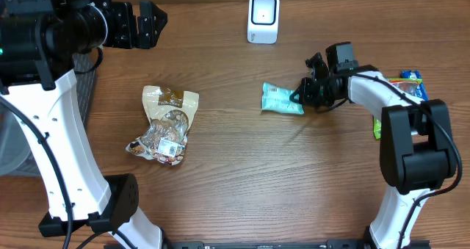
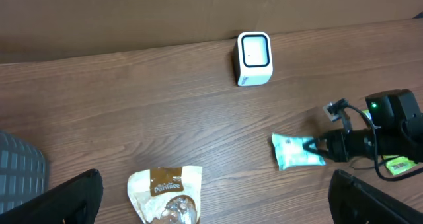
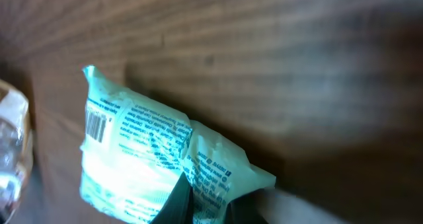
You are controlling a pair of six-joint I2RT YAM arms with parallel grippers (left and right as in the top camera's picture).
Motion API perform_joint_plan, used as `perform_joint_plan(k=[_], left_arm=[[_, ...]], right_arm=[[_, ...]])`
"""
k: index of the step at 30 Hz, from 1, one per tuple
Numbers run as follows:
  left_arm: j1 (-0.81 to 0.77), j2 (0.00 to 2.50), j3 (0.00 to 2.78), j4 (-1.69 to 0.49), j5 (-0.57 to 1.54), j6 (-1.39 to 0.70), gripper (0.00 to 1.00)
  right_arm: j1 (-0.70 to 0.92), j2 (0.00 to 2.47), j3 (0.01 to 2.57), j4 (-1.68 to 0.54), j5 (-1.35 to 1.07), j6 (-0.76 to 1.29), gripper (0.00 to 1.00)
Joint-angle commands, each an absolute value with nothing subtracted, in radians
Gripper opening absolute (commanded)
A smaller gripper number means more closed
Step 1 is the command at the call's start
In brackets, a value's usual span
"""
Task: Scan the item barcode
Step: 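Drag the wipes packet rightward and regrasp it to lift, then lift the wipes packet up to the white scanner face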
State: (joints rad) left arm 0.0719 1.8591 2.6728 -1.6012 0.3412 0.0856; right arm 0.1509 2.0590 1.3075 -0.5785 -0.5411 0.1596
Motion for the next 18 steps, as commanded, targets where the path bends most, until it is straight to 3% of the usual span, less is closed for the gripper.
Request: perform_joint_plan(k=[1,9,18], left_arm=[[0.069,1.865,2.679,-1.6,0.356,0.105,0.99],[0.069,1.865,2.679,-1.6,0.356,0.105,1.0],[0.069,1.865,2.679,-1.6,0.356,0.105,0.99]], right_arm=[[0.134,1.995,1.391,-0.643,-0.653,0.119,0.04],[0.13,1.84,1.528,-0.657,-0.99,0.019,0.04],[0.131,1.709,1.554,-0.594,-0.844,-0.035,0.04]])
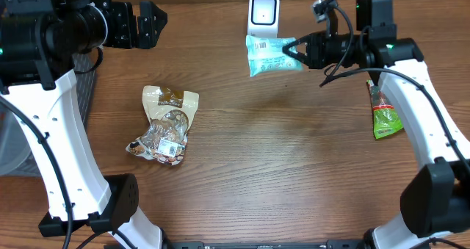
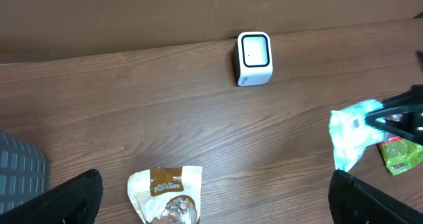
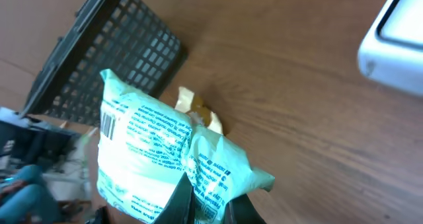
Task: Scan the item barcode
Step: 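Lift the wipes packet up to the white scanner face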
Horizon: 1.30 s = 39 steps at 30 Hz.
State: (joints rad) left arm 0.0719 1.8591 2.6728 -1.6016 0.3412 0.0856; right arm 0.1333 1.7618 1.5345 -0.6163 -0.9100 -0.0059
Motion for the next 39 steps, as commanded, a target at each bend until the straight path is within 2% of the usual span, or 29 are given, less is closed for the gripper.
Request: perform_joint_plan(k=[1,10,12,15,18,21,23,25,30,39], left_arm=[[0.069,1.865,2.679,-1.6,0.356,0.105,1.0],[0.069,1.865,2.679,-1.6,0.356,0.105,1.0],[0.069,1.865,2.679,-1.6,0.356,0.105,1.0],[0.069,1.865,2.679,-1.6,0.356,0.105,1.0],[0.069,1.865,2.679,-1.6,0.356,0.105,1.0],[0.069,1.865,2.679,-1.6,0.356,0.105,0.99],[0.069,1.865,2.679,-1.6,0.356,0.105,1.0],[0.069,1.865,2.679,-1.6,0.356,0.105,0.99],[0.069,1.865,2.679,-1.6,0.356,0.105,0.99],[0.069,1.865,2.679,-1.6,0.356,0.105,1.0]], right_arm=[[0.131,1.696,1.554,-0.591,-0.826,-0.034,0.04],[0.134,1.644,1.554,-0.578,-0.647,0.03,0.04],[0.148,1.647,1.553,-0.559,-0.527,0.067,0.04],[0.197,1.65,1.553,-0.529,-0.187,0.212,0.04],[0.271,1.658,1.553,-0.482,0.104,0.188,0.04],[0.344,1.681,1.553,-0.396,0.273,0.089,0.04],[0.398,1.718,1.553,-0.305,0.381,-0.047,0.04],[0.447,1.776,1.553,-0.186,0.552,-0.193,0.04],[0.498,1.927,1.553,0.147,0.788,-0.472,0.04],[0.496,2.162,1.553,0.52,0.811,-0.811,0.04]])
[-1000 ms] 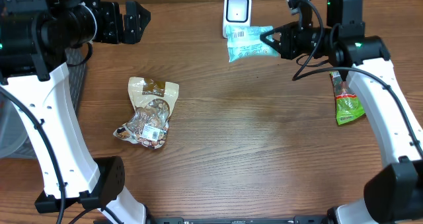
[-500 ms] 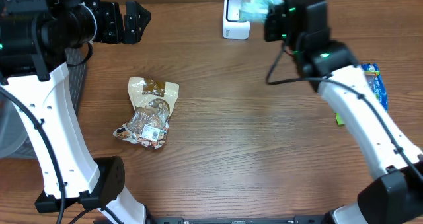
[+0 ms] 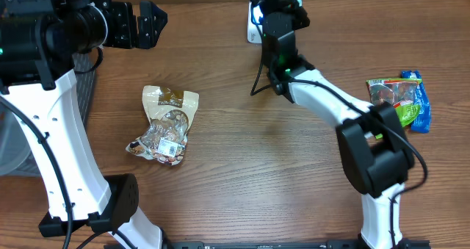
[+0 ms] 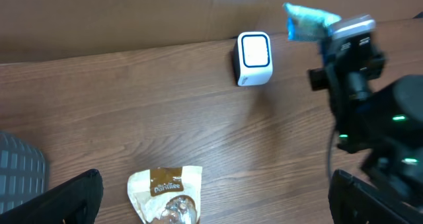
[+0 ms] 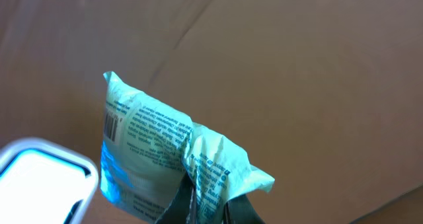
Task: Scan the item barcode
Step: 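Lift the wipes packet up to the white scanner face, then hold the wipes packet against the scanner face with the right gripper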
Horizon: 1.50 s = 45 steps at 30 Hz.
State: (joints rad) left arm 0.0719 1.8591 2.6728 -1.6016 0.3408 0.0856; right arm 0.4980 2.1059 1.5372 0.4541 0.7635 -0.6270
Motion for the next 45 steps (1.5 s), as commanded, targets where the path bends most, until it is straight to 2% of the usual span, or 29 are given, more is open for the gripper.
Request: perform_joint_plan(k=[1,7,26,30,37,40,45], left_arm=[[0.069,1.865,2.679,-1.6,0.356,0.105,0.99],[0.069,1.865,2.679,-1.6,0.356,0.105,1.0],[0.069,1.865,2.679,-1.6,0.356,0.105,1.0],[0.069,1.865,2.679,-1.6,0.356,0.105,1.0],[0.069,1.865,2.679,-1.6,0.356,0.105,1.0],[0.069,1.865,2.679,-1.6,0.356,0.105,0.99],[0.069,1.865,2.679,-1.6,0.356,0.105,1.0]], right_arm=[[0.495,2.231,1.553,0.622,0.81,-0.9,0.04],[0.495,2.336,1.553,0.729,0.749,-1.052,0.04],[0.483,2.35,1.553,0.74,0.74,-1.125,0.04],[0.483,2.35,1.553,0.767,0.739,-1.192,0.04],[0.481,2.35,1.553,0.985,0.692,-1.427,0.04],[0.481,2.35,1.553,0.992,0.655,-1.515,0.04],[0.481,2.35,1.553,0.94,0.639,-1.522,0.04]])
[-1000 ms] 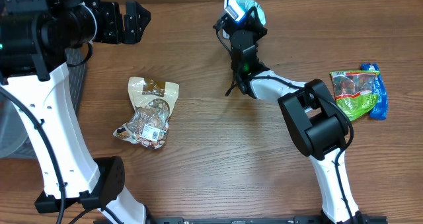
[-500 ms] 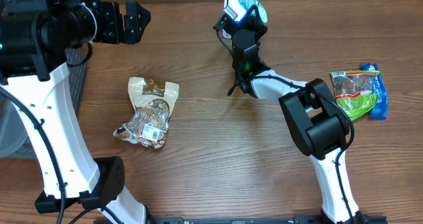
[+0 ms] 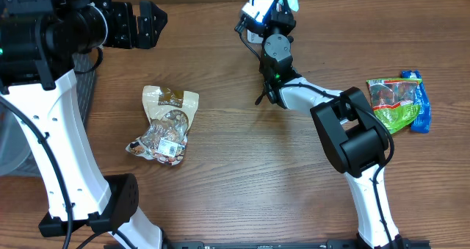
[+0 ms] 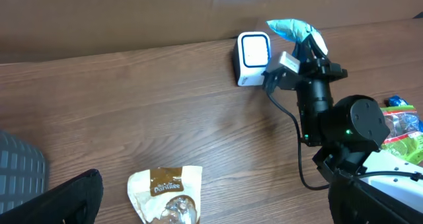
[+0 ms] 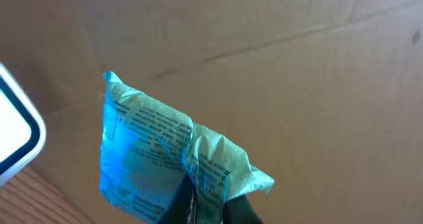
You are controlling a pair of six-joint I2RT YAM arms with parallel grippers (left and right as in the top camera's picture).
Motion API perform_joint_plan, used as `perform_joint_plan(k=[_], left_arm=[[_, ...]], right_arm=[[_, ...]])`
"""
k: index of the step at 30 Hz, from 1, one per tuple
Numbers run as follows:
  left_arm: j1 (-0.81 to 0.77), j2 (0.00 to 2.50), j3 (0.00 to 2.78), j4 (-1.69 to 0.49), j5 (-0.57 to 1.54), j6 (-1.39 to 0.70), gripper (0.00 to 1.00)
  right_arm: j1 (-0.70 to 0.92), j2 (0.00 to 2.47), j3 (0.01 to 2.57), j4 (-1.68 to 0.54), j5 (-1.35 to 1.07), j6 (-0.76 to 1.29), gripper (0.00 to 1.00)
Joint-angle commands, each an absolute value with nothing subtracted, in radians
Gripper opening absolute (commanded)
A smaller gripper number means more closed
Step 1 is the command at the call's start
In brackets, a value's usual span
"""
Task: Scan the item barcode
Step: 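Hold the wipes packet against the scanner face with the right gripper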
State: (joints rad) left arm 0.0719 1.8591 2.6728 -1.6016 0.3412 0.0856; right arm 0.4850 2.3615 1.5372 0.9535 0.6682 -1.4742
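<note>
My right gripper (image 5: 208, 207) is shut on a pale green snack packet (image 5: 158, 158) and holds it up in the air right beside the white scanner (image 3: 257, 10) at the table's back edge. The packet shows in the overhead view at the top, and its lower left side is lit blue in the right wrist view. In the left wrist view the packet (image 4: 296, 31) sits just right of the scanner (image 4: 254, 50). My left gripper (image 4: 211, 197) is high above the table's left side, open and holding nothing.
A beige and brown snack pouch (image 3: 167, 124) lies on the left of the wooden table (image 3: 242, 175). A green packet (image 3: 388, 100) and a blue one (image 3: 418, 102) lie at the right. A dark basket (image 3: 88, 87) stands at the far left. A cardboard wall (image 5: 297, 65) backs the table.
My right gripper has turned with the packet beside the scanner. In the right wrist view the scanner has slid to the left edge and blue light covers more of the packet. The left arm is unchanged.
The right gripper was shut on the green packet lying on the table at centre right. Then it held the packet in the air in front of the scanner. Later the packet was up at the scanner by the back wall, and now it is turned there with blue light on it.
</note>
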Motion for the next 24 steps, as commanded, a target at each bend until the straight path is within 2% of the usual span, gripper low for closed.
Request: perform_joint_plan(k=[1,9,24], left_arm=[[0.069,1.865,2.679,-1.6,0.356,0.105,1.0],[0.069,1.865,2.679,-1.6,0.356,0.105,1.0],[0.069,1.865,2.679,-1.6,0.356,0.105,1.0]], right_arm=[[0.48,2.35,1.553,0.921,0.631,-1.517,0.04],[0.429,2.35,1.553,0.781,0.523,-1.335,0.04],[0.421,2.35,1.553,0.851,0.522,-1.336,0.04]])
